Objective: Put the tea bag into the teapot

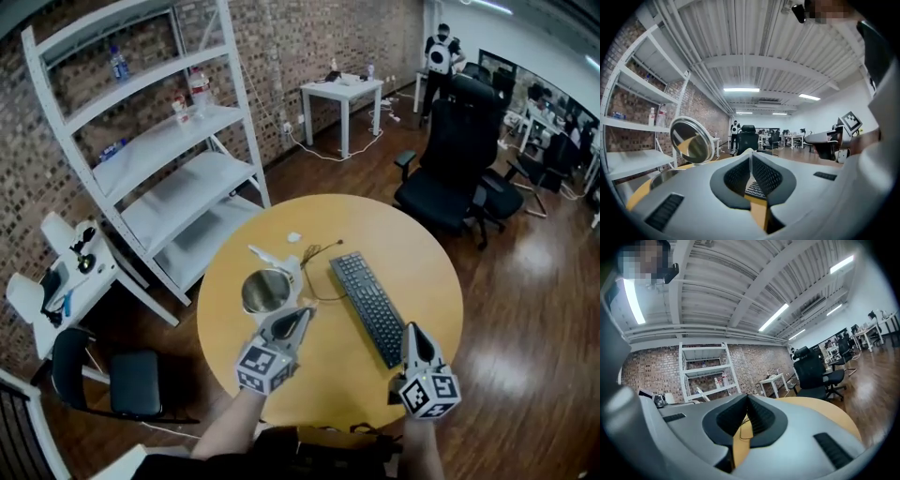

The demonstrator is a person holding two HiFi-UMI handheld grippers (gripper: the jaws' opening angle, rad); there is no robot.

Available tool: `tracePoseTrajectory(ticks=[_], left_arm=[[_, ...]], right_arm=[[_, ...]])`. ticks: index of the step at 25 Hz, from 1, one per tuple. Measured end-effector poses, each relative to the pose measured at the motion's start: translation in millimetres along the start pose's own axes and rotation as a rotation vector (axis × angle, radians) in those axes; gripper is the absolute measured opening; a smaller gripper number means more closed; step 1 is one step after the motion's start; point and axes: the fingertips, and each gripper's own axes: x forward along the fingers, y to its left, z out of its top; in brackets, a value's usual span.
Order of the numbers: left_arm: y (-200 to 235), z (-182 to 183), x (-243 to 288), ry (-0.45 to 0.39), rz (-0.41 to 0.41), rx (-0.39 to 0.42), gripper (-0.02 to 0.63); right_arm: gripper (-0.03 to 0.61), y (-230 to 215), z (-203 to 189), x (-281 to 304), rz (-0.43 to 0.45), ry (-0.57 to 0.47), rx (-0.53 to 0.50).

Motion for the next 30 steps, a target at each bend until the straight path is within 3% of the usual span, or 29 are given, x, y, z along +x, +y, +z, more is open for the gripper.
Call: tracePoseTrajectory(ticks=[6, 11, 16, 21, 30], left_arm=[[46.3, -6.4, -50.9, -0.031, 0.113, -0.030, 0.001], [74.3, -5.5, -81.2, -0.014, 0.181, -0.070, 0.001], [104.7, -5.2, -103.6, -0.055, 0.243, -0.082, 0.001], [128.0, -5.3, -102.3, -0.069, 0.251, -0.092, 0.000], [145.9, -2.4, -56.0, -0.049, 0.200, -0.084, 0.000]], right_arm=[[0.003, 60.3, -24.6, 37.8, 0.128, 0.044, -0.009], [0.003, 103.2, -46.5, 61.3, 0.196, 0.088, -0.032], [0.003, 136.2, -62.1, 81.0, 0.248, 0.137, -0.042], [0.003, 141.7, -65.5, 92.7, 0.246, 0.120, -0.041], [0.003, 106.8, -51.0, 90.2, 0.134, 0.091, -0.034]])
